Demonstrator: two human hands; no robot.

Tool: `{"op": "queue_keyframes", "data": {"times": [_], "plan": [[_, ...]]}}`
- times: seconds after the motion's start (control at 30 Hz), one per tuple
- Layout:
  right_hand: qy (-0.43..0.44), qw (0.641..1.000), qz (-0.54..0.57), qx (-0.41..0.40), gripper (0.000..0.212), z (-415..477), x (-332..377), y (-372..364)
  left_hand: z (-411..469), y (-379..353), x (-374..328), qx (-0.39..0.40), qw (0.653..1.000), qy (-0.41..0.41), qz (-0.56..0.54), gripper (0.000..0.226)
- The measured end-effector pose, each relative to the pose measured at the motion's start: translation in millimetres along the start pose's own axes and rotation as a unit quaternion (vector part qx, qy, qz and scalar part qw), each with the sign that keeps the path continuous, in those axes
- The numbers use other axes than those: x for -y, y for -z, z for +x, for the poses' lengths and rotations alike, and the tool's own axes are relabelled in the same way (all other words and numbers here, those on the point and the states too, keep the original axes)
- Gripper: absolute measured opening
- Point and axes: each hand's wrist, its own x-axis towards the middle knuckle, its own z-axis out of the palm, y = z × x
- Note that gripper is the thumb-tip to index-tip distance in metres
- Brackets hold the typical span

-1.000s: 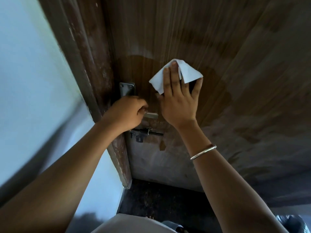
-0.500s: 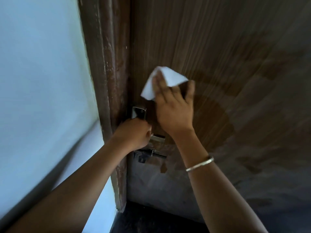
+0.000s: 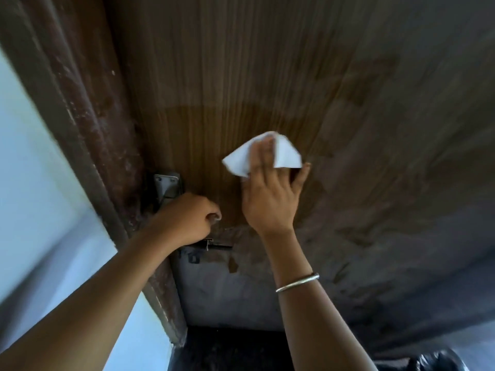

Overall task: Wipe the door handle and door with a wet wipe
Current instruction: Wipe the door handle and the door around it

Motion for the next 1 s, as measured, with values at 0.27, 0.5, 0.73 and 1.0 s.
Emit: {"op": "queue_keyframes", "data": {"times": [0.27,0.5,0.73,1.0], "plan": [[-0.173,0.984,0.046,0.003,0.072,-37,-18,-21,4,-3,-3,0.011,1.0,0.009,0.013,0.023],[-0.175,0.981,0.038,0.072,0.075,-69,-21,-19,1,-5,-1,-0.004,1.0,-0.005,0.023,0.019],[-0.162,0.987,0.021,0.003,0.07,-38,-30,-22,-2,-7,0,-0.018,1.0,-0.009,0.0,0.019],[-0.157,0.958,0.049,0.235,0.068,-156,-25,-46,-9,-11,4,-0.061,0.997,-0.045,0.0,0.022]]}}
